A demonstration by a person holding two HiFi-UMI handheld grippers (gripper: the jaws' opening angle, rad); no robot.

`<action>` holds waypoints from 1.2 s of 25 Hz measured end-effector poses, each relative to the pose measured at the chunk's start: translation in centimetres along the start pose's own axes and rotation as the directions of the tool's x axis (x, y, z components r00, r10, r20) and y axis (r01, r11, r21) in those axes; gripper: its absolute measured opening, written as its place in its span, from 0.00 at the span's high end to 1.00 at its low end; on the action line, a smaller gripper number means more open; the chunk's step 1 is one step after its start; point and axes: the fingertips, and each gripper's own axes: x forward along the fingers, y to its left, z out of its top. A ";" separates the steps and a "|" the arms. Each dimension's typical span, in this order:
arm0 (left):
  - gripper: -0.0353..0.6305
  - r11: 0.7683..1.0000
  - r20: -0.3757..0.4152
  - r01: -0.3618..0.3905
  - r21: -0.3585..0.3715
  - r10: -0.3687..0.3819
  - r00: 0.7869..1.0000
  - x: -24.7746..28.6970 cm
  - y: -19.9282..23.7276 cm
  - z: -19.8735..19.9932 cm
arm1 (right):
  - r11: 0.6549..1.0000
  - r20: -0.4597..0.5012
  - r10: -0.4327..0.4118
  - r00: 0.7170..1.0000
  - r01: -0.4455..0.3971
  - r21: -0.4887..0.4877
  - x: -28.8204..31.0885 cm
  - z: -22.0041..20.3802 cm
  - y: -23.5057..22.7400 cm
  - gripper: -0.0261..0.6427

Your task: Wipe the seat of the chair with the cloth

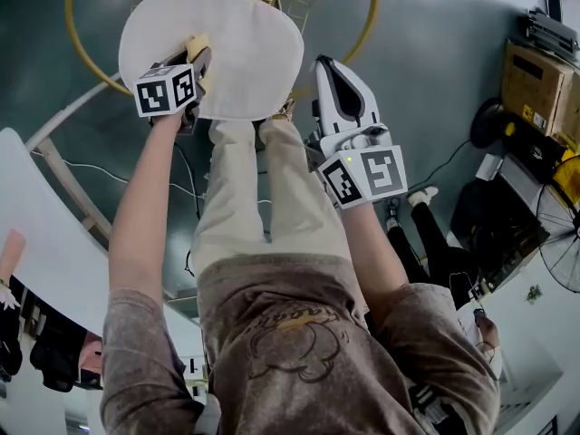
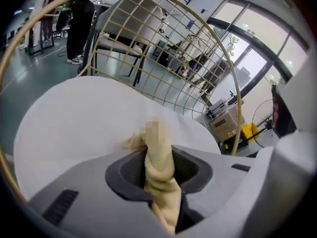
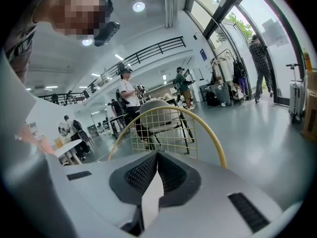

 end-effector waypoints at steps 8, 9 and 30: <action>0.77 0.992 -0.068 0.125 -0.025 -0.127 0.990 2.9 -7.4 -3.6 | 1.000 0.002 -0.020 1.000 0.020 0.000 -0.9 -0.1 -0.8 0.92; 0.77 0.990 -0.073 0.142 -0.025 -0.143 0.987 3.2 -8.5 -3.9 | 1.000 0.004 -0.021 1.000 0.021 -0.001 -1.0 0.0 -0.8 0.92; 0.77 0.912 0.034 0.369 -0.181 -0.369 0.929 -0.3 -15.6 -2.9 | 1.000 0.015 -0.016 1.000 0.016 -0.005 -2.1 0.9 -1.1 0.92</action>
